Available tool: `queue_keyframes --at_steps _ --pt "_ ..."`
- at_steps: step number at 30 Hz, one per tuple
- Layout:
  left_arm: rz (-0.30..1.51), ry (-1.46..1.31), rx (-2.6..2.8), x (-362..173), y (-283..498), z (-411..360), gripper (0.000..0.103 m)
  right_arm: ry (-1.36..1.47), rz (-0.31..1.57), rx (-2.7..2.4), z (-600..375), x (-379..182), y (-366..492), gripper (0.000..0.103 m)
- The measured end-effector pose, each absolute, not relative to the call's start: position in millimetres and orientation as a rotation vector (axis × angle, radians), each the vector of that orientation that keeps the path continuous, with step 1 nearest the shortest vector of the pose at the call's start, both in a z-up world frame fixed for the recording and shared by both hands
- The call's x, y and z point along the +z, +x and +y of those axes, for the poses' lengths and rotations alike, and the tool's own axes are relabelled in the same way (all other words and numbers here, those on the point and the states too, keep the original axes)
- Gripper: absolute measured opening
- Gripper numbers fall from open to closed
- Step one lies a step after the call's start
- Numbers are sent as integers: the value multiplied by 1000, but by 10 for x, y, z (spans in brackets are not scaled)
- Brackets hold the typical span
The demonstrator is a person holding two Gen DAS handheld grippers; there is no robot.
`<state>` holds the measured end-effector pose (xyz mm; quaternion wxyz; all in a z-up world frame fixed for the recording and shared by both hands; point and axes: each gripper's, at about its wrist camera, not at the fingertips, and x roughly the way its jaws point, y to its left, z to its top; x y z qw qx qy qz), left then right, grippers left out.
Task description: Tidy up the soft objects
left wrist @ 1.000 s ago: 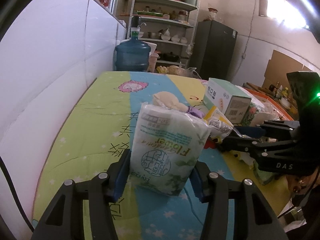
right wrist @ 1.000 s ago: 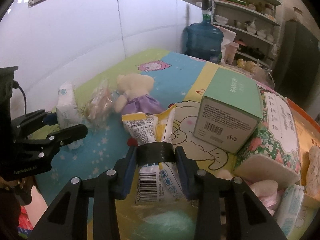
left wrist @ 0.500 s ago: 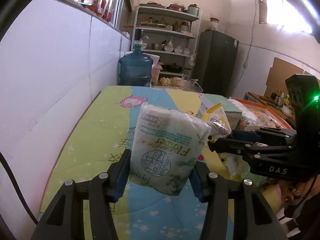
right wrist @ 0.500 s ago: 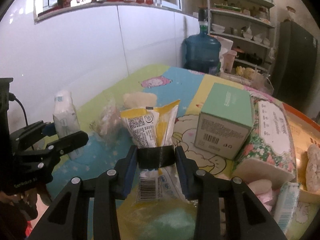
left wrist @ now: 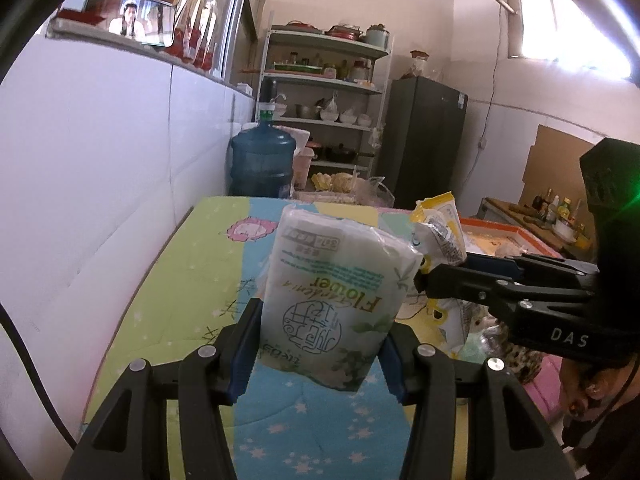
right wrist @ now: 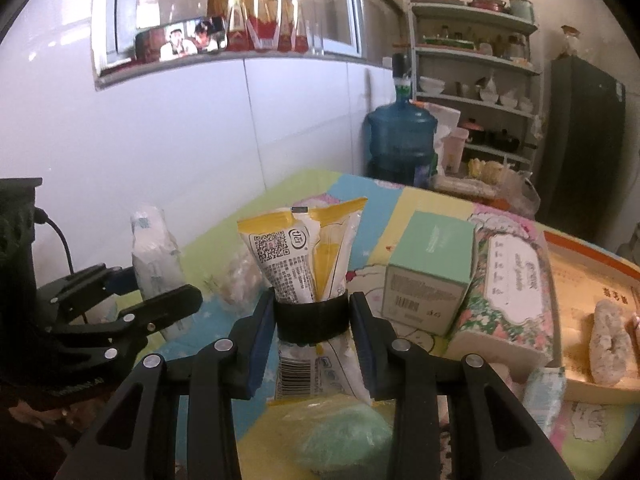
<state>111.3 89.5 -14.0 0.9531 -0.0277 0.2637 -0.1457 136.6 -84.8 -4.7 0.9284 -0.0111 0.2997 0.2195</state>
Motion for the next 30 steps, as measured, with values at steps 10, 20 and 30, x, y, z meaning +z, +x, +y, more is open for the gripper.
queue_keyframes --at_steps 10,20,30 --pt "491 -53 -316 59 991 735 53 11 555 427 -1057 141 1140 39" --pt "475 -44 -353 150 900 469 53 35 522 393 -1291 239 920 39" --pt "472 -27 -407 200 868 134 53 66 513 352 -1602 267 777 39"
